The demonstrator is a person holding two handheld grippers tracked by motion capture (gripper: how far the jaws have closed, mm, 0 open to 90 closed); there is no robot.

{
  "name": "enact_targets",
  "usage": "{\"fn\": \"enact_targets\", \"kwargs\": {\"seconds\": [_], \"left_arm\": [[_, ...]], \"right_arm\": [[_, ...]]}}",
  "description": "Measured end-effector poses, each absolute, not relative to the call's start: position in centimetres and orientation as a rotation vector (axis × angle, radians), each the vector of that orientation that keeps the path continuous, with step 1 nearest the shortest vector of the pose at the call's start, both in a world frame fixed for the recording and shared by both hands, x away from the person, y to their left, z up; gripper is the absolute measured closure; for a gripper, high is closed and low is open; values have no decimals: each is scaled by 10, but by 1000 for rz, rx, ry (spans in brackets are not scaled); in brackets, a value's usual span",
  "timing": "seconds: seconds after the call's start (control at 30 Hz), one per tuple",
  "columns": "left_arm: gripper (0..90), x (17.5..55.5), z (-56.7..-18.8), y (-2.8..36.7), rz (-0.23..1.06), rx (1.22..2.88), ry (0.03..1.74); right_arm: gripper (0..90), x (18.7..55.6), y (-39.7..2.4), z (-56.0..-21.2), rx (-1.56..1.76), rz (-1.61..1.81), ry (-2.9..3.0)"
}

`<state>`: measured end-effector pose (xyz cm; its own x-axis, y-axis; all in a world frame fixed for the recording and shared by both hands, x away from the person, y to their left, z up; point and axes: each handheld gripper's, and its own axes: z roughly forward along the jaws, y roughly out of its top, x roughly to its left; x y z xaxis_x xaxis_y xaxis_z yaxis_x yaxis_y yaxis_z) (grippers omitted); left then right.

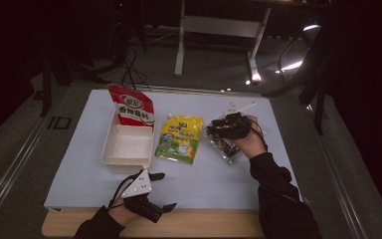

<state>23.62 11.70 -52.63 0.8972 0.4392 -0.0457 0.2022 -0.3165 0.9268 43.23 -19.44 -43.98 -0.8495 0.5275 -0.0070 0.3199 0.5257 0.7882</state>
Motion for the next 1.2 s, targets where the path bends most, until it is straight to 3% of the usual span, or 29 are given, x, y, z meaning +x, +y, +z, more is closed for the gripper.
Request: {"fn": "enact_targets", "kwargs": {"seconds": [0.4,0.77,1.2], "left_arm": [[20,236,-527,116,256,1907,475],[20,236,-528,116,258,1913,482],[20,235,-531,121,271,1912,520]], "right_arm": [[632,430,-263,-439,863,1093,2458],[564,449,-332,-439,1119,912,2387],[547,472,-368,-465,1320,779,2362]]}}
